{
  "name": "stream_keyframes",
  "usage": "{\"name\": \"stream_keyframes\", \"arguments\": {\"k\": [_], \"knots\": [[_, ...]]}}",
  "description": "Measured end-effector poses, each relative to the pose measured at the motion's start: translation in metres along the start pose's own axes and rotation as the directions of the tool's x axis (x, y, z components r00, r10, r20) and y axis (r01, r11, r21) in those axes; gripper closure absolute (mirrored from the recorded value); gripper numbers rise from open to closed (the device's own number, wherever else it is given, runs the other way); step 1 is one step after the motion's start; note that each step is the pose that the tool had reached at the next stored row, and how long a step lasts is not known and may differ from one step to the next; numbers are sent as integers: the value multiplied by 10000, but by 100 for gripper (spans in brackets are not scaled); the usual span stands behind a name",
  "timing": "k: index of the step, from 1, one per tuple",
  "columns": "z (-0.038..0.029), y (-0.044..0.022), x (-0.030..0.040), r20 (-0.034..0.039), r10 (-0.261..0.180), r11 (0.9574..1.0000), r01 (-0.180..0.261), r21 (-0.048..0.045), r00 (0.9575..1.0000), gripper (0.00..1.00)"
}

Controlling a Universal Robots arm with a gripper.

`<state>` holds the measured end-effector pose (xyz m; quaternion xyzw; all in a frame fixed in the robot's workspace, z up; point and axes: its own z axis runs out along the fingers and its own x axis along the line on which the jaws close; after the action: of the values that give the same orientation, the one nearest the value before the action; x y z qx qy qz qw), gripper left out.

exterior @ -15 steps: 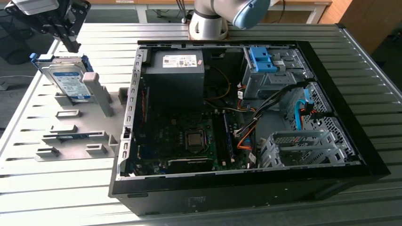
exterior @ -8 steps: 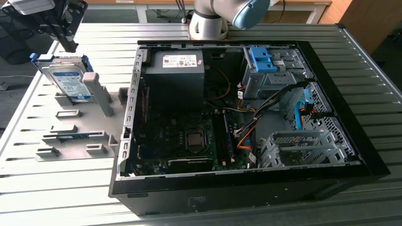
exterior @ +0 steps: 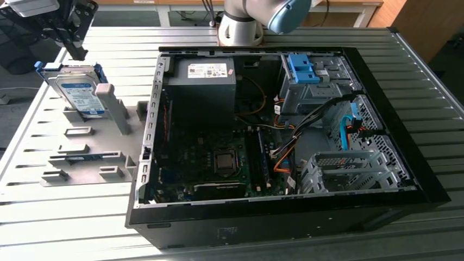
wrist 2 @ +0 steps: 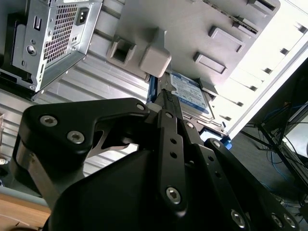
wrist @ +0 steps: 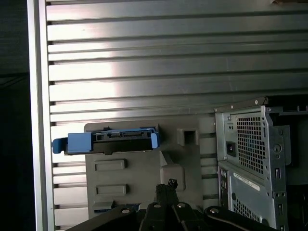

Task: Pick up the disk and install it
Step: 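Reach for the disk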

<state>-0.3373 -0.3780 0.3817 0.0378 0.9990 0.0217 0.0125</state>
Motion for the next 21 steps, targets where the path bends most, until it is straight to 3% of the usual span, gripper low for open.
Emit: {"name": "stream_keyframes", "arguments": {"k": [7,21], "knots": [[1,0,16,0,2,10000,-2,0,10000,89],[3,32,143,-1,1,10000,-1,1,10000,89]]}}
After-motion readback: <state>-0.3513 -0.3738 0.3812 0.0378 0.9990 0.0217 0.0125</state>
